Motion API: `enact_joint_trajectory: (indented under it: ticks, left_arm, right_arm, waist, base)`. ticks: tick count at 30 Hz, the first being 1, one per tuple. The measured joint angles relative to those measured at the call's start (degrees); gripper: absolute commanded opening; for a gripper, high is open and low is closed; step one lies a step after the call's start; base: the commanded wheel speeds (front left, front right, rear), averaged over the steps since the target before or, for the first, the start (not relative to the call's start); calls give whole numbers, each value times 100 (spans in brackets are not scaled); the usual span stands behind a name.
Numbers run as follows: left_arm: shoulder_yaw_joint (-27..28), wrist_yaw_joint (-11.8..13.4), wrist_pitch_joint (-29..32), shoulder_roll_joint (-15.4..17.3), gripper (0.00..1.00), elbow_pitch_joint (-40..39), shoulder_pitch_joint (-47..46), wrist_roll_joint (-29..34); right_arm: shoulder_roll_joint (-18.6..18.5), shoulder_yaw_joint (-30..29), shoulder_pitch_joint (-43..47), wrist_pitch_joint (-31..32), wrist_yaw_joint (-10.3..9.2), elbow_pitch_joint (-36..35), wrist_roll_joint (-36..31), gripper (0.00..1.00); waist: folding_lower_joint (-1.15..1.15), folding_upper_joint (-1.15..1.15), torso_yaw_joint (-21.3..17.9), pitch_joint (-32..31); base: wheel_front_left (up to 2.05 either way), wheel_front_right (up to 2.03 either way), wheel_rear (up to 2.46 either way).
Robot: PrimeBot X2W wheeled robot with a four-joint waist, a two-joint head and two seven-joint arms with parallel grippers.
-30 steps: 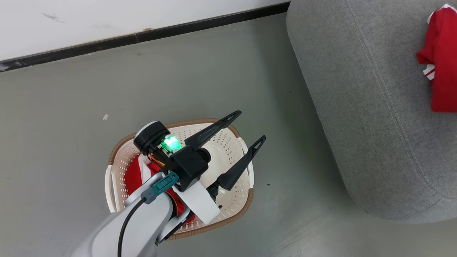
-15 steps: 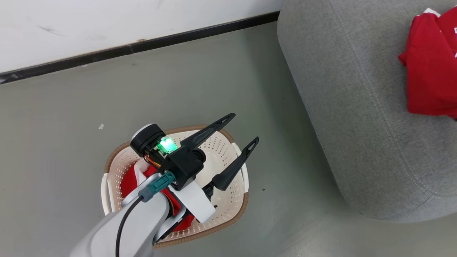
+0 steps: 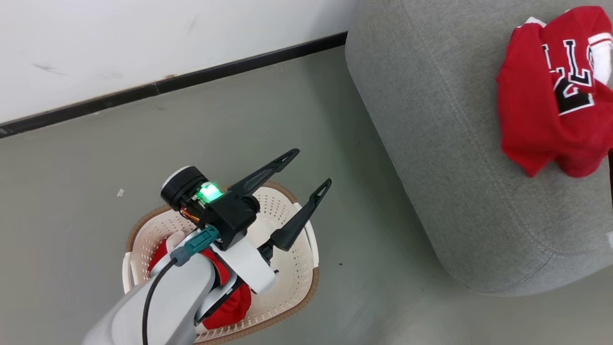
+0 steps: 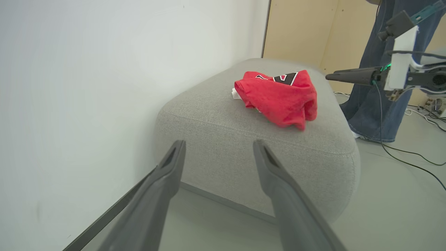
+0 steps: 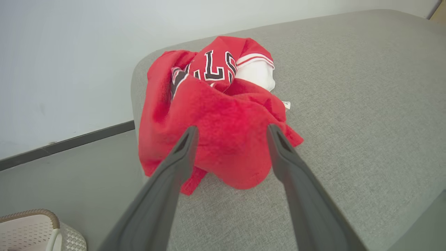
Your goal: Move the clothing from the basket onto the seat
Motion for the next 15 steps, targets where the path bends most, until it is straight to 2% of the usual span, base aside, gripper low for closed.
enact_joint_trajectory:
  ticks: [8,15]
  left_arm:
    - [344,118,-122,60,100,145,216,-65]
    - [739,410,-197,98,100,246,471,-241]
  right_arm:
    - [-38,68,41,-1,0,-748,-286,100]
    - [182,393,-227,-9,0,-1180,-536,100]
  waist:
    - [0,0,-82,-257]
    - [0,0,-4,-509]
  base:
    - [0,0,0]
    - [0,0,0]
